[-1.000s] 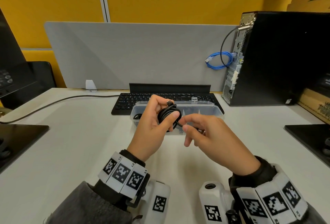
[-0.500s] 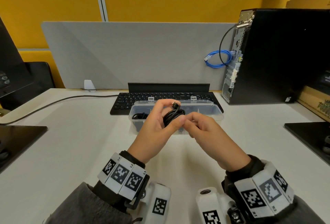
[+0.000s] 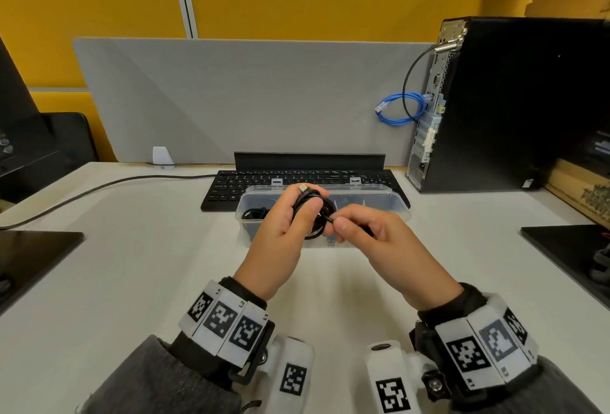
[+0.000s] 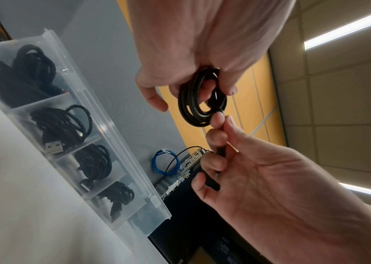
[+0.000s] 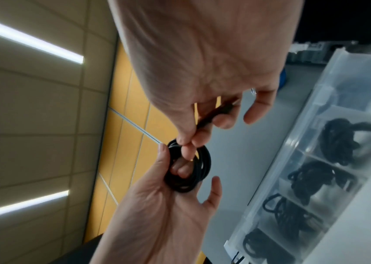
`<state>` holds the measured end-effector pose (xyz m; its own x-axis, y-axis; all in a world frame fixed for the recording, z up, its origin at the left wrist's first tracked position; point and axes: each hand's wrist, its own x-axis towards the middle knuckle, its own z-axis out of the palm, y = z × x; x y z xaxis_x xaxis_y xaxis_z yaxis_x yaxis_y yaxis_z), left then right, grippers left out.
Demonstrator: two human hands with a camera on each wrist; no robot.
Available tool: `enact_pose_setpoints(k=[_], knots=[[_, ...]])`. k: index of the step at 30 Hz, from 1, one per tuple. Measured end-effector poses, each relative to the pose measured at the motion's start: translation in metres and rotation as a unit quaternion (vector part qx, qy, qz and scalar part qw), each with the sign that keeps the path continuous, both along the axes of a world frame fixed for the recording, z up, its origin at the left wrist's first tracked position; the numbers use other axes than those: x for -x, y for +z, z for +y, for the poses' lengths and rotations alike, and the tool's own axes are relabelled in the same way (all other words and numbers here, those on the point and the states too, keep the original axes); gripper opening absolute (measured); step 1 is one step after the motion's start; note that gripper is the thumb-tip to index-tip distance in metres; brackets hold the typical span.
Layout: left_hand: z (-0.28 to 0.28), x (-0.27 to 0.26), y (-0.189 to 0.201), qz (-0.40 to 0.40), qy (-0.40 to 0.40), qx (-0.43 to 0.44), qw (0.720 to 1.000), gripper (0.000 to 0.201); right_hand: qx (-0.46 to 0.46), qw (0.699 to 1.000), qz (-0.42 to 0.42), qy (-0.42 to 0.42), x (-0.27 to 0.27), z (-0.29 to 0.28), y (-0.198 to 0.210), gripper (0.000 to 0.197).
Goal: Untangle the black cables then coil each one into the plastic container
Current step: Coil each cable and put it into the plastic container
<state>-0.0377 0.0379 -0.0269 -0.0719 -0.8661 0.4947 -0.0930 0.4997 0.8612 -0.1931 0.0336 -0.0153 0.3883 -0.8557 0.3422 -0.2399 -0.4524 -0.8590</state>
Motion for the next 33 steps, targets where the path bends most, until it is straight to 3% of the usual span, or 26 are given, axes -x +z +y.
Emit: enact_pose_setpoints(k=[6, 8, 11, 14, 18, 24, 27, 33], knots=[[-0.001, 0.004, -0.002, 0.006, 0.002, -0.055, 0.998, 0.018, 0.143, 0.982, 0.123, -0.001, -0.007, 0.006, -0.004, 0.019], [-0.001, 0.004, -0.001, 0.011, -0.003, -0.061, 0.998, 0.019, 0.204, 0.971, 0.123, -0.012, -0.002, 0.006, -0.001, 0.020], [0.001, 0.003, 0.004, 0.067, -0.068, -0.095, 0.991, 0.022, 0.331, 0.926, 0.150, -0.095, 0.019, -0.001, 0.005, 0.024], [0.005, 0.002, 0.007, 0.156, -0.164, -0.161, 0.961, 0.022, 0.377, 0.897, 0.146, -0.179, 0.028, -0.008, 0.007, 0.029], [0.009, 0.004, 0.012, 0.237, -0.209, -0.189, 0.930, 0.021, 0.330, 0.930, 0.075, -0.147, 0.016, -0.009, 0.003, 0.024], [0.008, 0.003, 0.012, 0.280, -0.195, -0.199, 0.919, 0.031, 0.138, 0.982, -0.094, -0.092, -0.004, -0.002, -0.005, 0.017], [0.007, 0.005, 0.009, 0.261, -0.161, -0.197, 0.931, 0.034, 0.066, 0.981, -0.166, -0.079, -0.008, 0.002, -0.006, 0.020], [0.005, 0.006, 0.005, 0.196, -0.098, -0.165, 0.962, 0.036, -0.008, 0.981, -0.183, -0.067, -0.018, 0.010, -0.008, 0.021]])
